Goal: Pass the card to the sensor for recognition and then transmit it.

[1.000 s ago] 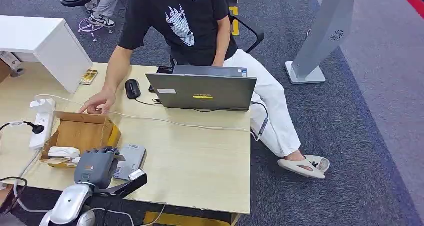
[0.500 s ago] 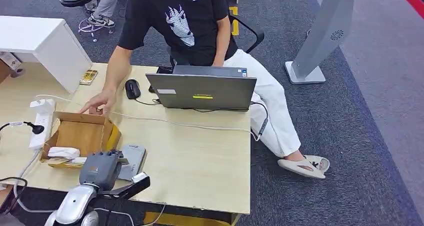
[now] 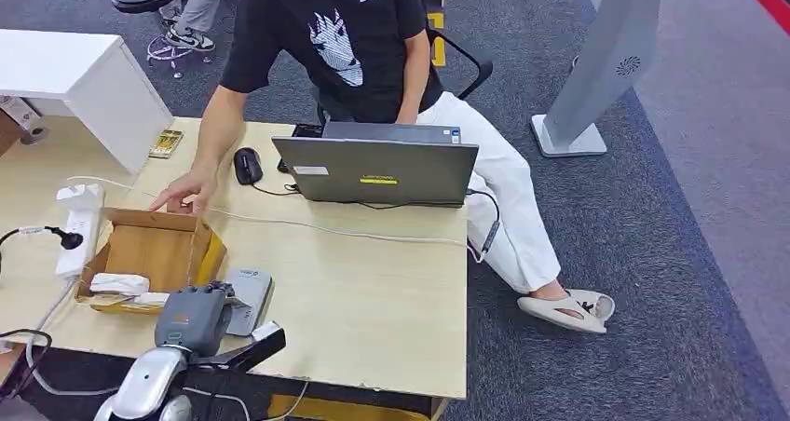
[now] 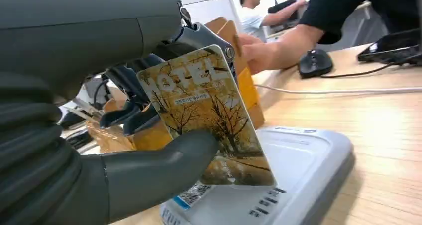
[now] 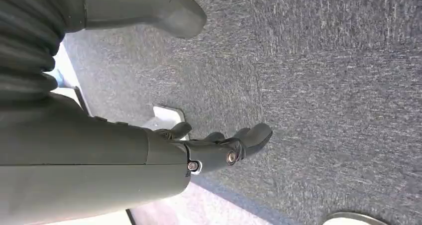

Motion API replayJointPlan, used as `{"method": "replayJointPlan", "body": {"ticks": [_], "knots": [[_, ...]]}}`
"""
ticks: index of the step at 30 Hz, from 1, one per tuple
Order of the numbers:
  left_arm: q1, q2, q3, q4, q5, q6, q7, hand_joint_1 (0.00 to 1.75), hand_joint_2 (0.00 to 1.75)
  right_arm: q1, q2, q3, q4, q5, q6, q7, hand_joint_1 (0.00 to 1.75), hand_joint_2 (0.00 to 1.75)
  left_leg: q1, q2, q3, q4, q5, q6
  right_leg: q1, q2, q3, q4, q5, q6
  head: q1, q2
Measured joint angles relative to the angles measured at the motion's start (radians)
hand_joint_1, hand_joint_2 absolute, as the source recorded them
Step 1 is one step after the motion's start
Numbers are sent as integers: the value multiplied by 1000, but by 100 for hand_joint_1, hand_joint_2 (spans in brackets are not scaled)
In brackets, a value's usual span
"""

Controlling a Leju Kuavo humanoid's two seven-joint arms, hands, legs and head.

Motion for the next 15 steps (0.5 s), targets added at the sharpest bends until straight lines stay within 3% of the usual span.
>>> {"method": "replayJointPlan", "body": {"ticks": [6,15], "knots": [[-22,-19,24,-72,55,3,-74,175,175,4,0,1,-8,0,-3,5,0,175,0,0,0,0,0,0,0,0,0,0,0,0,0,0],[-90,-7,29,-212,91,-19,-85,175,175,6,0,1,-11,10,-2,-5,0,175,0,0,0,0,0,0,0,0,-1,0,0,0,0,0]]}}
